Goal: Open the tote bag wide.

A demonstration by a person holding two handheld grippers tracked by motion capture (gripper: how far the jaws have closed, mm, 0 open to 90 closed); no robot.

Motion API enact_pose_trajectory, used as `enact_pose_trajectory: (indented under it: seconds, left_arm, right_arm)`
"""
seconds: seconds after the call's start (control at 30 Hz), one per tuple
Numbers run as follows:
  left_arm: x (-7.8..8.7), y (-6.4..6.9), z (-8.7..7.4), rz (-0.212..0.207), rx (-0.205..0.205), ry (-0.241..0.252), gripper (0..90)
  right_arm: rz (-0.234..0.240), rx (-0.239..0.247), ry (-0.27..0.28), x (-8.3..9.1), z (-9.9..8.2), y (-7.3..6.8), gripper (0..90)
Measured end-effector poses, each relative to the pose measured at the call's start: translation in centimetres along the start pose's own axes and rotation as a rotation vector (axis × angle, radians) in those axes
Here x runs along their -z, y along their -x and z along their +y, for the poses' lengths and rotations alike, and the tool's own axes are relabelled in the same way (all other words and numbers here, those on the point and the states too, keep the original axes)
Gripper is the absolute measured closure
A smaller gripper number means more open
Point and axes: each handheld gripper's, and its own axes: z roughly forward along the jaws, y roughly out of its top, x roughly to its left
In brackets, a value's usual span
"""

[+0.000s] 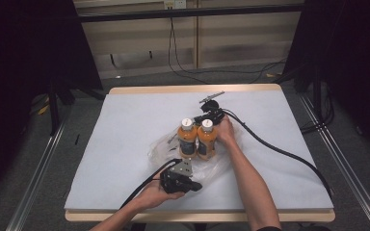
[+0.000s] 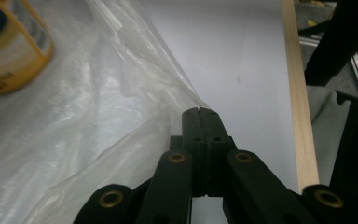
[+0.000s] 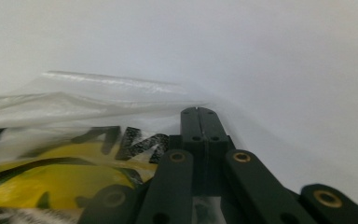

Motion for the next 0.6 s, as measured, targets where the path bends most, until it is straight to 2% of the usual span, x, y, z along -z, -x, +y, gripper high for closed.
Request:
enact_pose_trajectory:
  seconds: [0.03, 0.07, 0.1, 0.2, 0.23, 0.27, 0.3, 0.4, 0.43, 0.47, 0.5, 0.6]
  left_arm:
    - [0.0, 0.0, 0.0, 0.0, 0.0, 0.0, 90.0]
    - [0.8, -0.4, 0.3, 0.019, 0.016, 0.034, 89.2]
    - [0.8, -0.4, 0.3, 0.019, 0.016, 0.034, 88.9]
    - [2.1, -0.6, 0.7, 0.065, 0.023, 0.059, 86.5]
    - [2.3, -0.7, 0.8, 0.064, 0.026, 0.077, 87.4]
    - [2.6, -0.8, 0.8, 0.078, 0.031, 0.082, 87.6]
    - [2.9, -0.9, 0.8, 0.072, 0.044, 0.103, 88.4]
    - [3.9, -1.3, 1.0, 0.092, 0.043, 0.112, 90.0]
    - [4.2, -1.4, 1.0, 0.1, 0.05, 0.131, 90.0]
    - [4.6, -1.6, 1.1, 0.124, 0.06, 0.141, 90.0]
    - [5.6, -2.1, 1.2, 0.144, 0.073, 0.16, 90.0]
    - [6.6, -2.6, 1.2, 0.157, 0.079, 0.188, 90.0]
  right_arm:
    - [0.0, 0.0, 0.0, 0.0, 0.0, 0.0, 90.0]
    - [0.008, 0.012, 0.025, 0.9, 0.3, -0.2, 90.0]
    - [0.008, 0.012, 0.025, 0.9, 0.3, -0.2, 90.0]
    - [0.043, 0.001, 0.061, 2.4, 0.9, -0.3, 90.0]
    - [0.056, 0.001, 0.069, 3.0, 1.1, -0.4, 90.0]
    - [0.054, 0.006, 0.071, 3.3, 1.1, -0.5, 90.0]
    - [0.05, 0.012, 0.072, 3.7, 1.1, -0.6, 90.0]
    - [0.051, 0.028, 0.091, 4.9, 0.8, -1.1, 90.0]
    - [0.045, 0.045, 0.093, 5.5, 0.6, -1.4, 90.0]
    - [0.045, 0.045, 0.093, 5.5, 0.6, -1.4, 90.0]
    - [0.039, 0.056, 0.093, 6.3, 0.3, -1.5, 90.0]
    - [0.036, 0.075, 0.097, 7.2, 0.0, -1.7, 90.0]
